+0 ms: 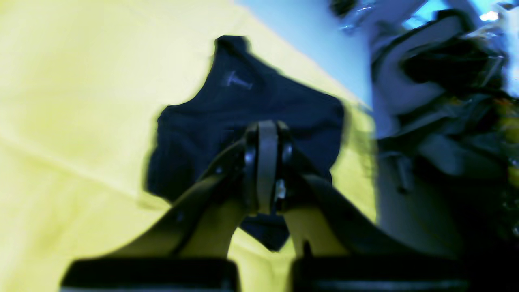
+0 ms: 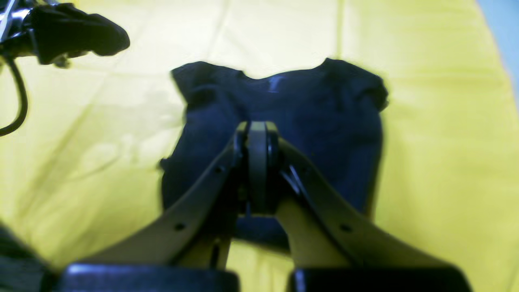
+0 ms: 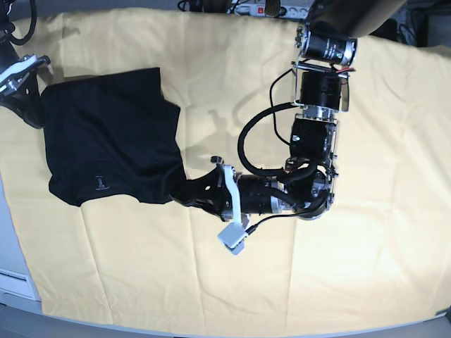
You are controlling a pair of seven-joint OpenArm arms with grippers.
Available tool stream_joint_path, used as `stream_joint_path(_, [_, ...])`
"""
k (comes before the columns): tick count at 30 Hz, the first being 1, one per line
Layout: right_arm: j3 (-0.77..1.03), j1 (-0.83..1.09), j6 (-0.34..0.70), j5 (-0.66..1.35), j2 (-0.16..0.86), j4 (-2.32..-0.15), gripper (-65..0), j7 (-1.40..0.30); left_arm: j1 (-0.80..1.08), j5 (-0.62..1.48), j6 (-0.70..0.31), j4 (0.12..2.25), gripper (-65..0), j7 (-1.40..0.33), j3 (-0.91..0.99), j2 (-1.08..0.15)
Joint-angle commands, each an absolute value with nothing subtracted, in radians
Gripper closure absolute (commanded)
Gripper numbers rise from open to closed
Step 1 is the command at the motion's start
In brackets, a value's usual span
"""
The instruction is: Fold the T-shirt properly
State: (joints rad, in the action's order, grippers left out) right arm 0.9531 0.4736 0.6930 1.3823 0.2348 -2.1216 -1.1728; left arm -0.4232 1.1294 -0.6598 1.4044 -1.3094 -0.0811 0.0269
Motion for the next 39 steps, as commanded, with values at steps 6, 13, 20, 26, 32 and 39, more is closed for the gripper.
stream_joint_path(6, [0.962, 0.506, 0.698, 1.484, 0.250, -2.138, 0.0, -1.254, -0.402, 1.465, -0.677, 1.454, 0.0, -1.396, -0.069, -0.110])
stream_joint_path(13, [0.963, 0.605, 0.698, 1.484, 0.250, -2.139, 0.0, -1.282, -0.256, 1.484, -0.690, 1.675, 0.0, -1.396, -0.069, -0.284])
stream_joint_path(20, [0.998, 0.728, 0.698, 1.484, 0.250, -2.139, 0.0, -1.315, -0.033, 1.484, -0.698, 1.952, 0.0, -1.396, -0.053, -0.442])
stream_joint_path(26, [1.135, 0.845, 0.698, 1.484, 0.249, -2.138, 0.0, -1.334, 0.196, 1.484, -0.683, 2.105, 0.0, -1.396, 0.078, -0.547])
stream_joint_path(32, [1.185, 0.968, 0.698, 1.484, 0.249, -2.138, 0.0, -1.396, 0.455, 1.484, -0.679, 2.160, 0.0, -1.396, 0.241, -0.605])
stream_joint_path(39, [1.184, 1.068, 0.698, 1.484, 0.244, -2.138, 0.0, -1.396, 0.758, 1.484, -0.666, 2.159, 0.0, -1.396, 0.335, -0.603])
